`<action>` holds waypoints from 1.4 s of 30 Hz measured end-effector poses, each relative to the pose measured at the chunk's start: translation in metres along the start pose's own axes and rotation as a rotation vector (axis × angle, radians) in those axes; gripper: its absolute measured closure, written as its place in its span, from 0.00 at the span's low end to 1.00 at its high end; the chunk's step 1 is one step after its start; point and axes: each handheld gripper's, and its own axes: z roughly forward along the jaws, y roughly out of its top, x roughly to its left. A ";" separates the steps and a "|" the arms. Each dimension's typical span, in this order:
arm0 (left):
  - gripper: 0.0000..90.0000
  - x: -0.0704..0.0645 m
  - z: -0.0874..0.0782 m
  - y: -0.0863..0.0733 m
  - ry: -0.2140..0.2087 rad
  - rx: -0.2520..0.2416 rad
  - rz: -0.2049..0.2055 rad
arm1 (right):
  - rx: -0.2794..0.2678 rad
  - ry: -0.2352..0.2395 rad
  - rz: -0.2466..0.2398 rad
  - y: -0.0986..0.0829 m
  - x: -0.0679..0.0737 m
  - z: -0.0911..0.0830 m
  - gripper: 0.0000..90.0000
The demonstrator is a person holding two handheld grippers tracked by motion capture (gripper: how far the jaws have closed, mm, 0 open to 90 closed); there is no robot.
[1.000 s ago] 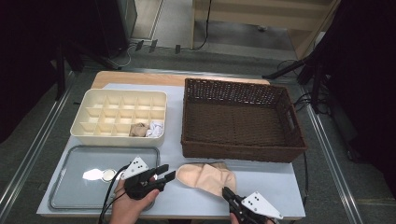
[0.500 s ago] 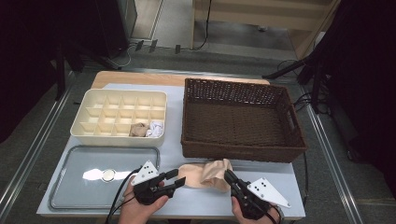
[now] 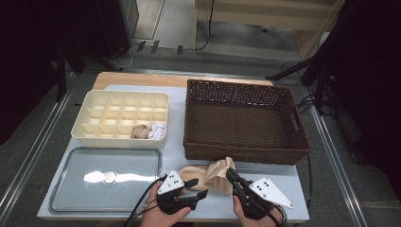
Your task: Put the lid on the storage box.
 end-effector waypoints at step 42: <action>0.86 0.022 -0.031 0.013 0.056 0.039 0.077 | 0.049 0.055 0.150 -0.030 -0.017 -0.007 0.98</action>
